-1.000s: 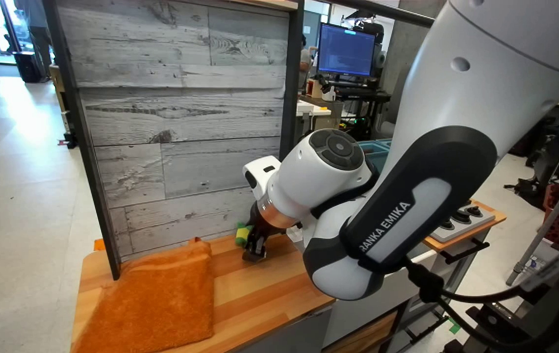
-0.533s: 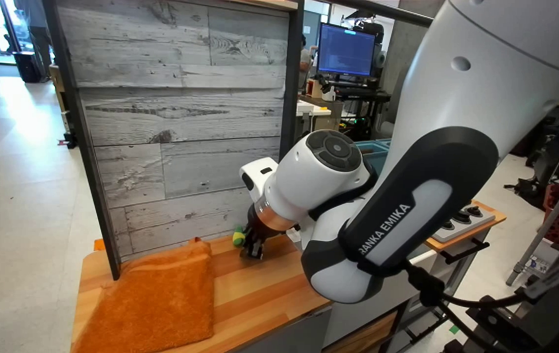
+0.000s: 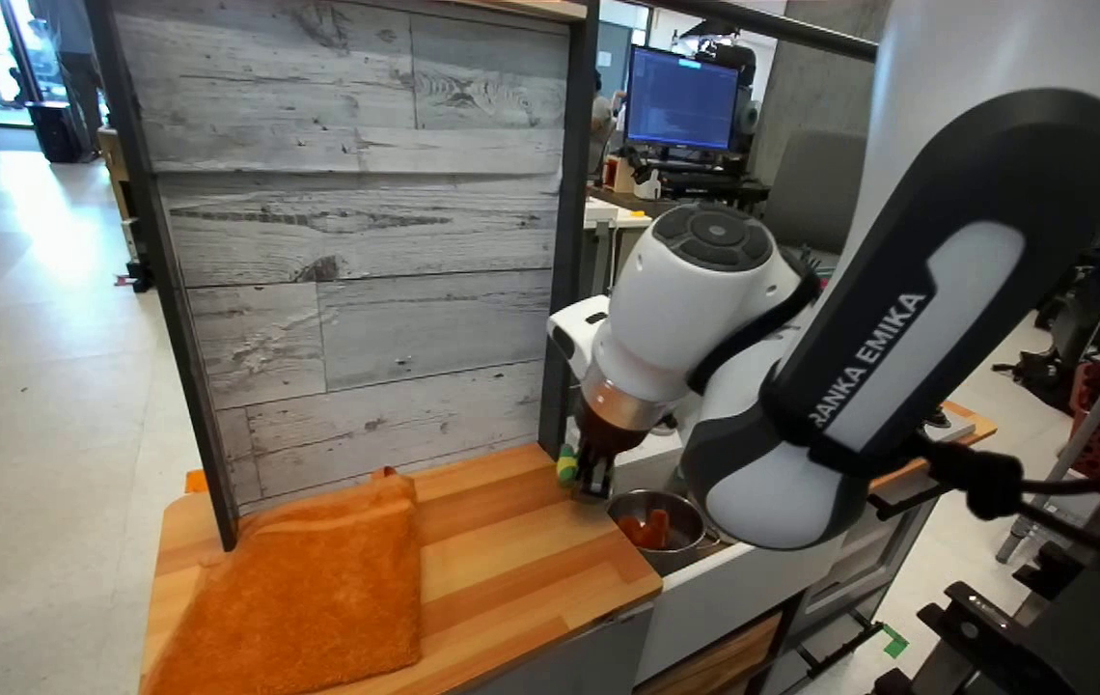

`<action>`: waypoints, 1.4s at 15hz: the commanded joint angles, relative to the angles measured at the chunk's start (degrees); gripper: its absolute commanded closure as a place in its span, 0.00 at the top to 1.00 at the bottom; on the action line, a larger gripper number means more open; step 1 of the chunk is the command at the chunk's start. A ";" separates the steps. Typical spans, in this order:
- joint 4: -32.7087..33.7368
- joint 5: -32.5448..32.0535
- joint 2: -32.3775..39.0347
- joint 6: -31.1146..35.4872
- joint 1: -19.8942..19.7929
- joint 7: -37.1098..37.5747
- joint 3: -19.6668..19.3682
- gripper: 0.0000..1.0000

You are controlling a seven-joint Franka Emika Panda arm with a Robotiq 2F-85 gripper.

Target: Pick up all the plush toys from the counter and on the stove and put them in the pots, then wipe the counter with the cloth

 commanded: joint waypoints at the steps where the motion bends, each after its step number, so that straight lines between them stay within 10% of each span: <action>1: -8.36 -0.14 -4.13 -1.26 -0.22 1.53 -2.60 0.04; 4: -10.55 -0.84 -4.79 -1.50 -2.10 0.60 -1.93 0.04; 5: -11.22 -1.00 -4.97 -1.16 -2.42 0.45 -1.66 0.40; 14: -19.32 -2.72 -12.09 1.71 0.49 -0.68 -1.79 0.98; 17: -25.40 -2.33 -18.28 12.61 4.43 -1.82 -3.55 1.00; 20: -26.64 -10.21 -28.33 10.28 -4.46 -0.95 8.00 1.00; 21: -23.32 -1.62 -20.36 12.37 0.72 -4.36 2.81 1.00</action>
